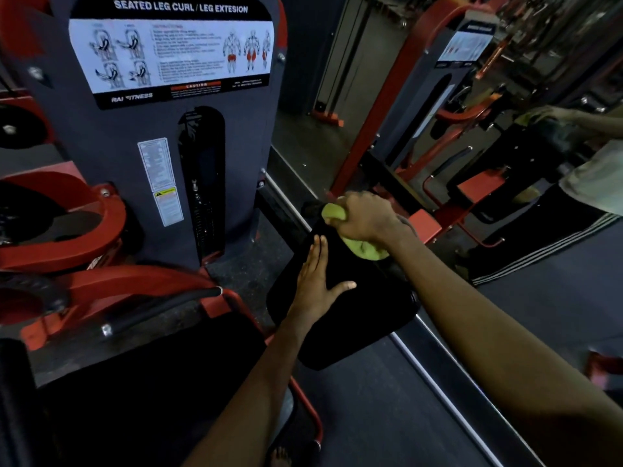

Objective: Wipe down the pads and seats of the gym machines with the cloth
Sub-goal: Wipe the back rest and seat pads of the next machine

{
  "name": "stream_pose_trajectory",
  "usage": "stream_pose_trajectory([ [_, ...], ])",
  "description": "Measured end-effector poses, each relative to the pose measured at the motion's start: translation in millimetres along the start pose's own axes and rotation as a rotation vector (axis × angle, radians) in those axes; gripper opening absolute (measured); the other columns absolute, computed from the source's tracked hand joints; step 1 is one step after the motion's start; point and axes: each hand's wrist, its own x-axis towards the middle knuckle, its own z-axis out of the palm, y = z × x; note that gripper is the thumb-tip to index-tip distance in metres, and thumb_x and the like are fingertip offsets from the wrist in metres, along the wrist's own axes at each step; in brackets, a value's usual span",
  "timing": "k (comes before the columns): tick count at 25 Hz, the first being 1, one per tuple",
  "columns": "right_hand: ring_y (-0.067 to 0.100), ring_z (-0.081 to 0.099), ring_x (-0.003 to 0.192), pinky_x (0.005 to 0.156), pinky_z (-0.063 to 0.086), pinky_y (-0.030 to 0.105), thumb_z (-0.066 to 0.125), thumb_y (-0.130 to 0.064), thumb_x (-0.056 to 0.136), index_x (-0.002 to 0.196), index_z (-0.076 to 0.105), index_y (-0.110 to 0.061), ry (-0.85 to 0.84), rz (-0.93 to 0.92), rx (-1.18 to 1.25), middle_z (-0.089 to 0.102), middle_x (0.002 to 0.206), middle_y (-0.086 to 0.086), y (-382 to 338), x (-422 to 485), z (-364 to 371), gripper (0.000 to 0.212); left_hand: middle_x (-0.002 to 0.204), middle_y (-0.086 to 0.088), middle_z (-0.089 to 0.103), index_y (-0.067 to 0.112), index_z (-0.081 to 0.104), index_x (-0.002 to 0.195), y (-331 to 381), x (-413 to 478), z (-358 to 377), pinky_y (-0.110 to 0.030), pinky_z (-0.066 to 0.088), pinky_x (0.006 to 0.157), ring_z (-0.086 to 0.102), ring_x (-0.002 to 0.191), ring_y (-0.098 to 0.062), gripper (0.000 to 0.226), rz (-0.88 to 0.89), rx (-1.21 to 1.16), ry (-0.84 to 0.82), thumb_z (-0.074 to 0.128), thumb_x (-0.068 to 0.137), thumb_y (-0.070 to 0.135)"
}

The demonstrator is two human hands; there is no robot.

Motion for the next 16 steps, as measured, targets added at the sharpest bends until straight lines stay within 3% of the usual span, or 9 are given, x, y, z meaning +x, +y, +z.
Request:
stream_pose_trajectory([
  [4, 0.032, 0.062, 0.112, 0.084, 0.052, 0.041, 0.060, -0.056, 0.092, 0.122, 0.065, -0.021, 0.025, -0.039, -0.140, 0.064, 0.123, 0.006, -10.2, 0.2, 9.0, 0.046, 0.163, 0.009, -0.022, 0.028, -0.017, 0.157, 1.8, -5.9, 1.0, -0.038, 0.012, 0.124, -0.011, 0.152, -0.007, 0.117, -0.039, -0.051, -0.030, 0.062, 0.081, 0.070],
  [8, 0.030, 0.062, 0.112, 0.086, 0.052, 0.040, 0.061, -0.054, 0.090, 0.123, 0.065, -0.031, 0.088, -0.062, -0.064, 0.063, 0.126, -0.001, -0.7, -13.1, 14.5, 0.040, 0.159, 0.009, -0.027, 0.020, -0.016, 0.158, -2.8, -8.6, 2.3, -0.035, 0.006, 0.124, -0.013, 0.150, -0.006, 0.118, -0.057, -0.031, -0.038, 0.062, 0.084, 0.068],
  [16, 0.033, 0.066, 0.110, 0.086, 0.051, 0.039, 0.067, -0.066, 0.083, 0.116, 0.067, -0.024, -0.210, -0.099, -0.055, 0.070, 0.117, 0.009, -7.0, 47.8, -8.6, 0.054, 0.164, 0.007, -0.021, 0.024, -0.016, 0.158, -11.8, -5.4, 11.6, -0.032, -0.001, 0.122, -0.018, 0.149, -0.001, 0.119, -0.044, -0.029, 0.008, 0.054, 0.079, 0.079],
])
